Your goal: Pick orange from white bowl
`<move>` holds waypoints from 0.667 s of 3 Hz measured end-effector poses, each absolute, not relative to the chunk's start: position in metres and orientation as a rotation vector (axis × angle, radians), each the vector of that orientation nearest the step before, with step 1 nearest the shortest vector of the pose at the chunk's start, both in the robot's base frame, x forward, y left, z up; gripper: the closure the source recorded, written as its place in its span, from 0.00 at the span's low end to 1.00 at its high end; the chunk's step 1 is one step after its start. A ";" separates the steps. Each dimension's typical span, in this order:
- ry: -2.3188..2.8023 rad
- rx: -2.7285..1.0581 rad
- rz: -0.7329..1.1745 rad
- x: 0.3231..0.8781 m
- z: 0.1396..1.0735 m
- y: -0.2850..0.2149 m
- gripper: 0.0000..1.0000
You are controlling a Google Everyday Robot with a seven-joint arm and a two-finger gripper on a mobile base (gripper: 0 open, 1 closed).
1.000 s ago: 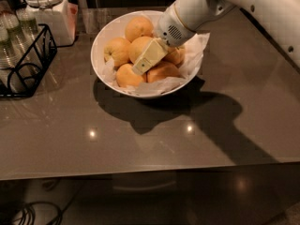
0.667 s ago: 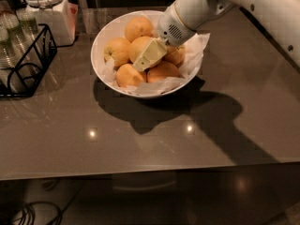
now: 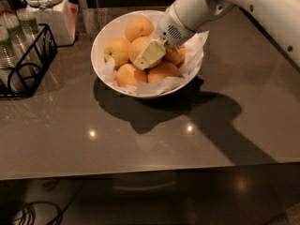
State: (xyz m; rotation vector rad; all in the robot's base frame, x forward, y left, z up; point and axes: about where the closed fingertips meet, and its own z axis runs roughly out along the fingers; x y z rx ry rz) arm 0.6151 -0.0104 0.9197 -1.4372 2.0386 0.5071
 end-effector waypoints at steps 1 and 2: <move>2.039 -1.437 0.507 0.615 0.921 -0.010 1.00; 2.038 -1.422 0.507 0.613 0.920 -0.012 1.00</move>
Offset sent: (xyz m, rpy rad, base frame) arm -0.0299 -0.0862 -0.0110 0.1072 -0.0569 -0.1560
